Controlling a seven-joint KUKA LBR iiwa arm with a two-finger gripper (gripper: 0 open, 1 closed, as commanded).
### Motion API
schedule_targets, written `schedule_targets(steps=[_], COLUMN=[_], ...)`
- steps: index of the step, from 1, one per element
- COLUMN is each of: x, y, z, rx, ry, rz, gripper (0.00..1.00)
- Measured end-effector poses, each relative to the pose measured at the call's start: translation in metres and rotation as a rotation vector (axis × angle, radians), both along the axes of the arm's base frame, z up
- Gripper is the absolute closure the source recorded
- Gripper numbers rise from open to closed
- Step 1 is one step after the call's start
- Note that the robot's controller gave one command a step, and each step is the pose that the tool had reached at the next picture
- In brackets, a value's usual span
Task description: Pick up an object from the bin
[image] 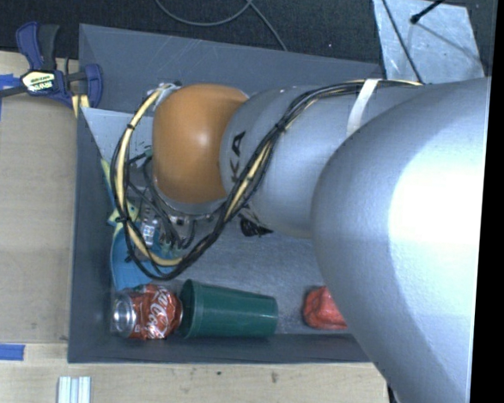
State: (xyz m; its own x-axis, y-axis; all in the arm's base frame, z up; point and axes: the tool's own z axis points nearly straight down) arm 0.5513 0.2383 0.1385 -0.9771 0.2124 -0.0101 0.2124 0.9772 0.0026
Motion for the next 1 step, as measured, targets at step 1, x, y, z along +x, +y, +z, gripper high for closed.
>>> schedule_targets(steps=[1], x=[0.0005], y=[0.0], z=[0.0105], rx=[0.001], ry=[-0.001], rz=[0.0], gripper=[1.0])
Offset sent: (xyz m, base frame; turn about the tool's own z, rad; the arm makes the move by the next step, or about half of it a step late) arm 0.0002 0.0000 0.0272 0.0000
